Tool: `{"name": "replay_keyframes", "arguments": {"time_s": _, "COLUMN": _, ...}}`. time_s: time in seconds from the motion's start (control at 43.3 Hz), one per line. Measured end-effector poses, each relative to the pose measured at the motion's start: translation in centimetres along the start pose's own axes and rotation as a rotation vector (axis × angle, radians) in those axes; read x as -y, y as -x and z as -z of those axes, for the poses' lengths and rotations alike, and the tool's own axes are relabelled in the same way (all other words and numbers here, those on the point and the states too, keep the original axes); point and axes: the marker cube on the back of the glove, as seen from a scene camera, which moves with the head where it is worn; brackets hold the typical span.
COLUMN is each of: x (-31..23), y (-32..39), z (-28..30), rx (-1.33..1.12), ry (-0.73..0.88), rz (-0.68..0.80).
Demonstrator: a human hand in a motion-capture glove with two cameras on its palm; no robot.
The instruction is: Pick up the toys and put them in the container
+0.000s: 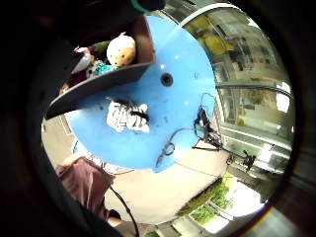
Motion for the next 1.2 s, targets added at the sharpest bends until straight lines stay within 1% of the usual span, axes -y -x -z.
{"name": "replay_keyframes", "arguments": {"time_s": 0.116, "x": -2.0, "y": -3.4, "z": -0.4, "rx": -0.005, "ry": -0.009, "rz": -0.075}}
{"name": "replay_keyframes", "arguments": {"time_s": 0.208, "x": -3.0, "y": -6.2, "z": -1.6, "rx": -0.039, "ry": 0.000, "rz": -0.205}}
{"name": "replay_keyframes", "arguments": {"time_s": 0.3, "x": -4.0, "y": -7.8, "z": -3.8, "rx": -0.009, "ry": 0.022, "rz": -0.120}}
{"name": "replay_keyframes", "arguments": {"time_s": 0.37, "x": -4.1, "y": -8.7, "z": -6.3, "rx": 0.018, "ry": 0.045, "rz": -0.111}}
{"name": "replay_keyframes", "arguments": {"time_s": 0.578, "x": -2.5, "y": -9.5, "z": -17.5, "rx": 0.044, "ry": 0.136, "rz": -0.104}}
{"name": "replay_keyframes", "arguments": {"time_s": 0.67, "x": -1.9, "y": -9.2, "z": -22.9, "rx": -0.040, "ry": 0.192, "rz": -0.089}}
{"name": "replay_keyframes", "arguments": {"time_s": 0.716, "x": -1.7, "y": -9.6, "z": -24.6, "rx": -0.135, "ry": 0.148, "rz": -0.088}}
{"name": "replay_keyframes", "arguments": {"time_s": 0.785, "x": -1.4, "y": -10.4, "z": -25.4, "rx": -0.247, "ry": -0.027, "rz": -0.098}}
{"name": "replay_keyframes", "arguments": {"time_s": 0.832, "x": -1.0, "y": -10.3, "z": -25.8, "rx": -0.235, "ry": -0.088, "rz": -0.101}}
{"name": "replay_keyframes", "arguments": {"time_s": 0.878, "x": -0.3, "y": -9.6, "z": -26.3, "rx": -0.188, "ry": -0.114, "rz": -0.106}}
{"name": "replay_keyframes", "arguments": {"time_s": 1.016, "x": 1.9, "y": -8.8, "z": -26.7, "rx": -0.144, "ry": -0.251, "rz": -0.176}}
{"name": "replay_keyframes", "arguments": {"time_s": 1.109, "x": 2.6, "y": -8.9, "z": -26.3, "rx": -0.171, "ry": -0.264, "rz": -0.220}}
{"name": "replay_keyframes", "arguments": {"time_s": 1.155, "x": 2.5, "y": -9.2, "z": -25.7, "rx": -0.153, "ry": -0.243, "rz": -0.251}}
{"name": "replay_keyframes", "arguments": {"time_s": 1.201, "x": 2.1, "y": -9.2, "z": -25.0, "rx": -0.124, "ry": -0.194, "rz": -0.237}}
